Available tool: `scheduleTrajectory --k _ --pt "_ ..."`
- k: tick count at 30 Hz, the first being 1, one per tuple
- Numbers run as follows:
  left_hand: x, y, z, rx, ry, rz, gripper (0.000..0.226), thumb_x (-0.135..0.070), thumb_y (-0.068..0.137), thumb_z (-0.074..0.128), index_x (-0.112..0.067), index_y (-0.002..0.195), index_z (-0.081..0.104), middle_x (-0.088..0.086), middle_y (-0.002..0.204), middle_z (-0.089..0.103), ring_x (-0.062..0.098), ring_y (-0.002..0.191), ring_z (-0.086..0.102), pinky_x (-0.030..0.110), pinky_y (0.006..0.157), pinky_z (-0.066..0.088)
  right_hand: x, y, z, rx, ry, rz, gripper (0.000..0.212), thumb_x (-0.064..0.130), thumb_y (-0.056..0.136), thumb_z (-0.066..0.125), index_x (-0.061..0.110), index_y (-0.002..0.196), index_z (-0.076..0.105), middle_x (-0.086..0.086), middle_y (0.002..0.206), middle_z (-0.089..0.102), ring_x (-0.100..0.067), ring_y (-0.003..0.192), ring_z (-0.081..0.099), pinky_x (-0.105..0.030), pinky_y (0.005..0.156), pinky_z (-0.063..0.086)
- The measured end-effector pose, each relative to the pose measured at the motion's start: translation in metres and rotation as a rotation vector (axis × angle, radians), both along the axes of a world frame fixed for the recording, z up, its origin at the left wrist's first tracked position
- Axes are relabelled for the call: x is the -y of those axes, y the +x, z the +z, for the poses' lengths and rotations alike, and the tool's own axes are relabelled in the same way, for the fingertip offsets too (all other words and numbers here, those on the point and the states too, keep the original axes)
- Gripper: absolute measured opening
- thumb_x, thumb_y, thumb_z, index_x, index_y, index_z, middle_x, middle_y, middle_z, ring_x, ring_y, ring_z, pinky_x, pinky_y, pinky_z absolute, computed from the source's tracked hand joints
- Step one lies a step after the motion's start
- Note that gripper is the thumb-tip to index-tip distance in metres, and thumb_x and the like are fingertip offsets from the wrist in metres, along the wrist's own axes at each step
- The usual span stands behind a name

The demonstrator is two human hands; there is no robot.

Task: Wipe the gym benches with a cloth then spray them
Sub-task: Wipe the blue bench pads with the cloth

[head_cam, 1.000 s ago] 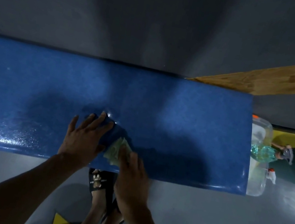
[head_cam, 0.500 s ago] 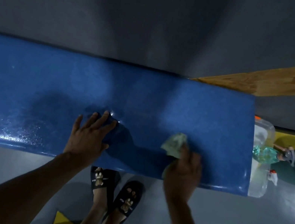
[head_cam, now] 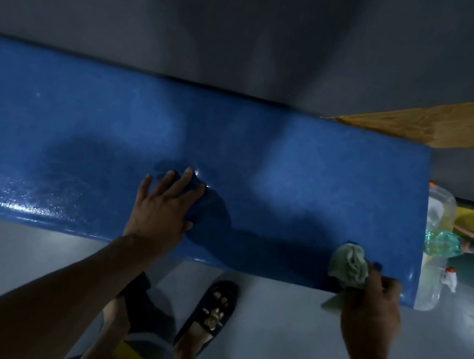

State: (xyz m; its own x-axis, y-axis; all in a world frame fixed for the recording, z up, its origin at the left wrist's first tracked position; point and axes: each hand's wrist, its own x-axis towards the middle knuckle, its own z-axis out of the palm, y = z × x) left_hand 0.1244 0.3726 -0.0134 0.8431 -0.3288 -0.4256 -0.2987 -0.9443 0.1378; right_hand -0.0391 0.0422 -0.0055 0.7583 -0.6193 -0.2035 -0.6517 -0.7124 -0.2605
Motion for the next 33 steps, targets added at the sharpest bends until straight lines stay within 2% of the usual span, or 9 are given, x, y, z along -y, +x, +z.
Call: scheduleTrajectory --k 3,9,14,16,19,22,25,28,33 --pt "0.000 0.002 -0.001 0.015 -0.027 0.003 0.082 -0.039 0.082 0.070 -0.039 0.150 0.025 -0.008 0.164 0.008 0.024 0.150 0.012 0.054 0.119 0.006 -0.056 0.009 -0.012 0.113 -0.013 -0.090 0.050 0.008 0.079 0.061 0.016 0.129 0.056 -0.016 0.111 0.051 -0.041 0.084 0.058 -0.038 0.062 0.045" --pt "-0.011 0.007 0.001 0.015 -0.061 -0.080 0.075 -0.047 0.086 0.063 -0.040 0.149 0.024 -0.009 0.163 0.012 0.024 0.148 0.016 0.055 0.119 0.005 -0.227 0.044 -0.009 0.134 0.283 0.197 0.046 0.006 0.083 0.060 0.018 0.127 0.056 -0.002 0.107 0.052 -0.019 0.082 0.060 -0.026 0.062 0.051" --pt "-0.045 0.018 0.012 0.083 -0.217 -0.083 0.065 -0.034 0.080 0.070 -0.036 0.140 0.046 -0.009 0.147 0.047 0.020 0.130 0.050 0.053 0.116 0.018 -0.183 0.052 -0.003 0.127 0.230 0.332 0.032 0.027 0.081 0.041 0.019 0.107 0.058 -0.006 0.101 0.053 -0.026 0.076 0.059 -0.036 0.059 0.049" --pt "-0.071 0.018 0.014 0.134 -0.238 -0.073 0.065 -0.030 0.078 0.073 -0.034 0.138 0.050 -0.007 0.144 0.051 0.022 0.128 0.051 0.052 0.112 0.027 -0.132 0.048 -0.003 0.131 0.102 0.208 0.031 0.031 0.080 0.041 0.016 0.099 0.060 -0.011 0.098 0.055 -0.035 0.077 0.060 -0.037 0.062 0.048" --pt "-0.113 0.019 0.014 0.184 -0.204 -0.063 0.062 -0.033 0.079 0.070 -0.031 0.138 0.052 -0.003 0.148 0.046 0.027 0.131 0.045 0.051 0.108 0.031 -0.076 0.037 0.005 0.050 -0.013 -0.035 0.046 0.037 0.079 0.044 0.012 0.115 0.057 -0.018 0.103 0.053 -0.043 0.080 0.059 -0.044 0.068 0.048" --pt "-0.147 0.015 0.007 0.175 -0.158 -0.066 0.062 -0.035 0.078 0.071 -0.027 0.136 0.055 0.003 0.148 0.046 0.033 0.129 0.045 0.053 0.105 0.032 -0.117 0.042 0.005 0.053 -0.030 -0.114 0.044 0.029 0.078 0.048 0.012 0.117 0.057 -0.018 0.105 0.054 -0.043 0.083 0.059 -0.044 0.069 0.047" --pt "-0.159 0.009 0.004 0.148 -0.136 -0.069 0.061 -0.038 0.076 0.064 -0.027 0.135 0.056 0.002 0.147 0.048 0.034 0.128 0.048 0.056 0.103 0.034 -0.215 0.059 -0.013 0.135 0.045 -0.083 0.038 0.009 0.081 0.057 0.010 0.118 0.061 -0.013 0.103 0.056 -0.035 0.077 0.059 -0.029 0.059 0.038" --pt "-0.158 0.014 0.004 0.115 -0.122 -0.072 0.060 -0.042 0.077 0.054 -0.028 0.135 0.057 -0.001 0.146 0.050 0.034 0.127 0.049 0.056 0.102 0.035 -0.303 0.074 -0.010 0.171 0.226 0.060 0.034 0.003 0.083 0.063 0.015 0.115 0.061 -0.004 0.105 0.056 -0.015 0.072 0.058 -0.014 0.053 0.042" --pt "-0.167 0.022 0.003 0.114 -0.141 -0.105 0.057 -0.033 0.077 0.050 -0.030 0.134 0.056 -0.006 0.144 0.052 0.030 0.123 0.051 0.058 0.103 0.035 -0.299 0.083 -0.002 0.093 0.300 0.453 0.024 0.025 0.088 0.045 0.021 0.110 0.055 -0.004 0.108 0.055 -0.018 0.077 0.062 -0.029 0.059 0.053"
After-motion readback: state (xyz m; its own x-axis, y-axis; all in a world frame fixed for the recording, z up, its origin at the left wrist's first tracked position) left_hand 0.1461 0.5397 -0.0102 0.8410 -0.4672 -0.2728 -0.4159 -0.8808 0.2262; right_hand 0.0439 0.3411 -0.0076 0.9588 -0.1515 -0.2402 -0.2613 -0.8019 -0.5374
